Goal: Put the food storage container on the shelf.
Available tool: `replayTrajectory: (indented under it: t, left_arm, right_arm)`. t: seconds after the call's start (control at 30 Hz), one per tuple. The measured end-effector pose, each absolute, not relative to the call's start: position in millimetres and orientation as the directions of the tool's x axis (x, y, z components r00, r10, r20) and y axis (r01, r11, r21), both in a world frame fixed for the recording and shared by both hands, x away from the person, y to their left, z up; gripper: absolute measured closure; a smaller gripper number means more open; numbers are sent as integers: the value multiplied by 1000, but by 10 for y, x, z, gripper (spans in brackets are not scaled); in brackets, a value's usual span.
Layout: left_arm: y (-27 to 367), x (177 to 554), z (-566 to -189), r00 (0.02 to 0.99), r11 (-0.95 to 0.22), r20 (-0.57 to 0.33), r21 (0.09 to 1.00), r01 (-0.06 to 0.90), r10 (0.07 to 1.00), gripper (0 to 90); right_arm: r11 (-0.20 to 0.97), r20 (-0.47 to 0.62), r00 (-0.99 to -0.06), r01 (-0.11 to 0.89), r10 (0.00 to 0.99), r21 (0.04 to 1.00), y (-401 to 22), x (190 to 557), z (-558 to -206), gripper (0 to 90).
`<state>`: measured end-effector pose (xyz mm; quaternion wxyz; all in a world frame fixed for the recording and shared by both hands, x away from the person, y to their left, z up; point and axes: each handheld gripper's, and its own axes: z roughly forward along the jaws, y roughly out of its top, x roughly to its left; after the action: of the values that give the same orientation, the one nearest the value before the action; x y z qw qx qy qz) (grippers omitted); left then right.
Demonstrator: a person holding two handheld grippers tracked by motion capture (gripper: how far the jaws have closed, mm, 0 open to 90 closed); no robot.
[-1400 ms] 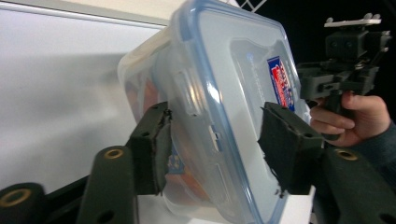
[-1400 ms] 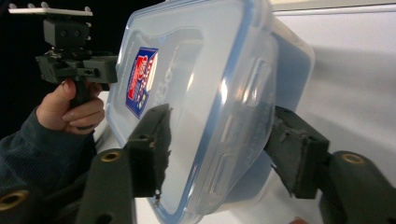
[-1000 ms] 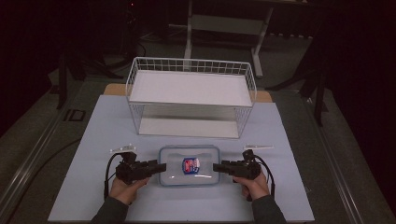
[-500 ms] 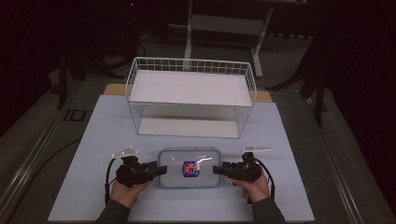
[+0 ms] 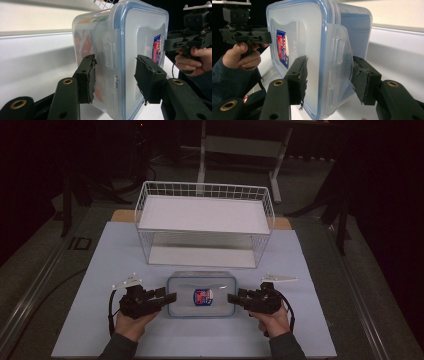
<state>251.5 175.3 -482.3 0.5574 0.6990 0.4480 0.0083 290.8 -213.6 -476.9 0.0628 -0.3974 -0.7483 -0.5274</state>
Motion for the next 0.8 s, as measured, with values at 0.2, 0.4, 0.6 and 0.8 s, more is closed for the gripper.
replayTrajectory:
  t: [0.2,0.4,0.6,0.8]
  left_arm:
    - [1770,2518,-4765,605,26,-478,798,602,637,515]
    - [1802,2533,-4674,612,37,-467,812,582,639,515]
    - [1810,2560,-4604,616,43,-459,822,568,640,516]
    - [1817,2582,-4502,630,29,-440,833,552,639,516]
  right_arm:
    - [123,498,-686,643,530,756,-2122,2900,-4708,486]
    - [111,483,-699,620,528,776,-2092,2914,-4632,486]
    - [106,470,-706,605,530,789,-2076,2926,-4564,486]
    - [99,454,-716,584,530,806,-2074,2923,-4485,486]
